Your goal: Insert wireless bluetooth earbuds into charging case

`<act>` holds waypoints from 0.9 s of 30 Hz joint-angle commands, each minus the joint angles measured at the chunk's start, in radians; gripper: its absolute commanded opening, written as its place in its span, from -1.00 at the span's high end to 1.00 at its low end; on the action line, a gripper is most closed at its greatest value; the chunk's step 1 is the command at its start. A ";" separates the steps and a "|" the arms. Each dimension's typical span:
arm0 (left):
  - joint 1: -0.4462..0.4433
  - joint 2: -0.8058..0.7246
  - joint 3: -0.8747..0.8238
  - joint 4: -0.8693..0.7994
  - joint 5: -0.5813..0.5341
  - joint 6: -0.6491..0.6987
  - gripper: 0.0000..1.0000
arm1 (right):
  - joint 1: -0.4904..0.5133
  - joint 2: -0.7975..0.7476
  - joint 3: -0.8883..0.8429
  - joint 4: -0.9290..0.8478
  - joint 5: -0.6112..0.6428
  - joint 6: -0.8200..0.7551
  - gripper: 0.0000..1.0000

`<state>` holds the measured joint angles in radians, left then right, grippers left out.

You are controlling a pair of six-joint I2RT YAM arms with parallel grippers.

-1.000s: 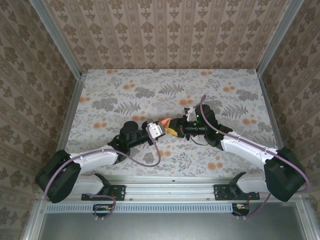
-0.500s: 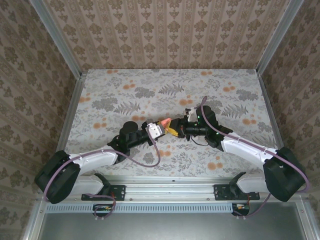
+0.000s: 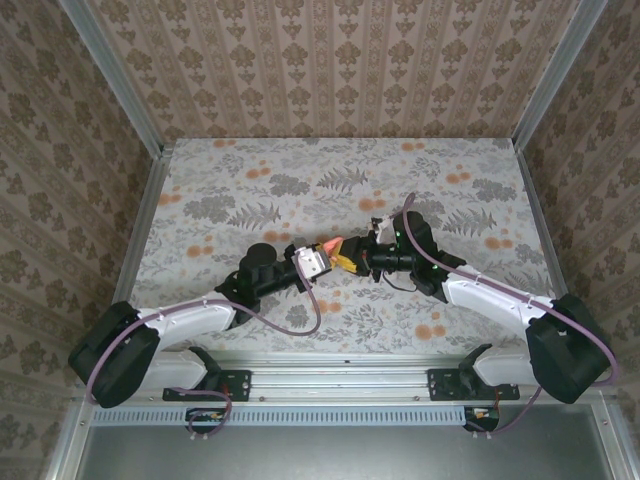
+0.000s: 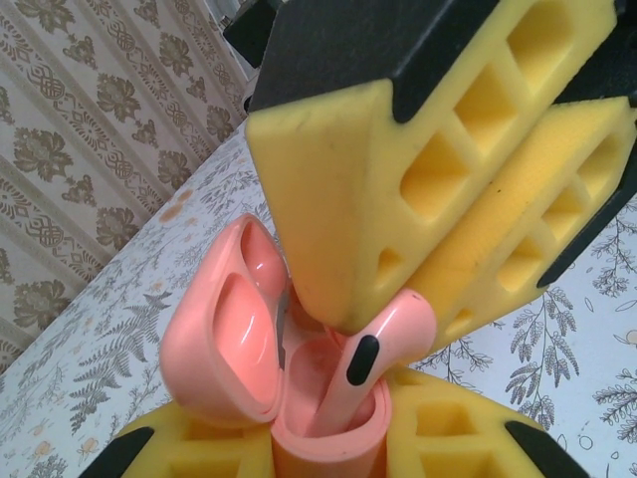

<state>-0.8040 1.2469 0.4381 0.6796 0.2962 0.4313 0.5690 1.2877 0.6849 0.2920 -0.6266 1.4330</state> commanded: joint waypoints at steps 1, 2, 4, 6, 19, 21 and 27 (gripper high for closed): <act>-0.009 -0.027 0.002 0.011 0.036 0.022 0.72 | -0.011 0.010 -0.007 0.016 -0.009 0.027 0.61; -0.010 -0.027 0.003 0.009 0.038 0.024 0.72 | -0.011 0.013 -0.004 0.017 -0.010 0.027 0.60; -0.013 -0.027 0.007 0.003 0.040 0.027 0.72 | -0.012 0.020 0.001 0.015 -0.010 0.027 0.60; -0.014 -0.028 0.007 0.002 0.042 0.029 0.72 | -0.012 0.027 0.008 0.014 -0.012 0.027 0.58; -0.017 -0.030 0.008 0.004 0.041 0.016 0.71 | -0.023 0.008 0.019 0.006 0.015 0.020 0.41; -0.016 -0.028 0.005 0.014 0.034 0.004 0.72 | -0.025 0.000 0.019 0.001 0.018 0.010 0.40; 0.001 -0.008 -0.034 0.107 -0.003 -0.103 0.72 | -0.034 -0.082 0.070 -0.186 0.056 -0.170 0.32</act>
<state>-0.8062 1.2457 0.4232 0.7029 0.2916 0.3988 0.5426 1.2572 0.6994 0.2287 -0.6090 1.3689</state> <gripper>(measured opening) 0.220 0.335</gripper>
